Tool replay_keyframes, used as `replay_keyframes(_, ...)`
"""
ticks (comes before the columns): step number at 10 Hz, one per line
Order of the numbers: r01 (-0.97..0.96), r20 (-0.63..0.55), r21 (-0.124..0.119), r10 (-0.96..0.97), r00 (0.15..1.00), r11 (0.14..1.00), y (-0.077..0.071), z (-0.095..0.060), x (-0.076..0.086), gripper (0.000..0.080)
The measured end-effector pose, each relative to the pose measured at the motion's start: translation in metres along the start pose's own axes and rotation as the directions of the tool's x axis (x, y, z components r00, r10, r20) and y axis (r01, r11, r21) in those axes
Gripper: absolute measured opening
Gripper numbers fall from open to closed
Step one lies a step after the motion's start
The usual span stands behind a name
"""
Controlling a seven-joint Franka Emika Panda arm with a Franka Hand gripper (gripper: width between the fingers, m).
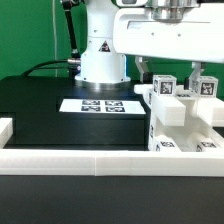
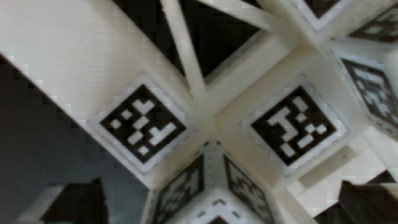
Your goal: Assemble chair
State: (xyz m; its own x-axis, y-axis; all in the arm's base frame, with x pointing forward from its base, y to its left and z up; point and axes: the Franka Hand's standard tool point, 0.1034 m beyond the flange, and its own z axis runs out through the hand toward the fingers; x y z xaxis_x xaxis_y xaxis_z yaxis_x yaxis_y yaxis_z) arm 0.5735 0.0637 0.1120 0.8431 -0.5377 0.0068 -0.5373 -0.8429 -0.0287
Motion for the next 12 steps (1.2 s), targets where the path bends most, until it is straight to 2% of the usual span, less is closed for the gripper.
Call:
replay_keyframes(6, 0.395, 0.0, 0.0, -0.395, 0.919, 0.919, 0.0032, 0.0, 0.0025, 0.0649)
replay_keyframes(7, 0.458, 0.0, 0.0, -0.458, 0.889, 0.889, 0.0036, 0.0, 0.0027, 0.0527)
replay_keyframes(8, 0.447, 0.0, 0.0, -0.447, 0.894, 0.894, 0.0036, 0.0, 0.0027, 0.0527)
replay_keyframes(9, 0.435, 0.0, 0.0, -0.435, 0.9, 0.9, 0.0036, 0.0001, 0.0027, 0.0388)
replay_keyframes(10, 0.422, 0.0, 0.0, -0.422, 0.906, 0.906, 0.0036, 0.0, 0.0027, 0.0285)
replay_keyframes(12, 0.374, 0.0, 0.001, -0.374, 0.927, 0.927, 0.0035, 0.0, 0.0026, 0.0285)
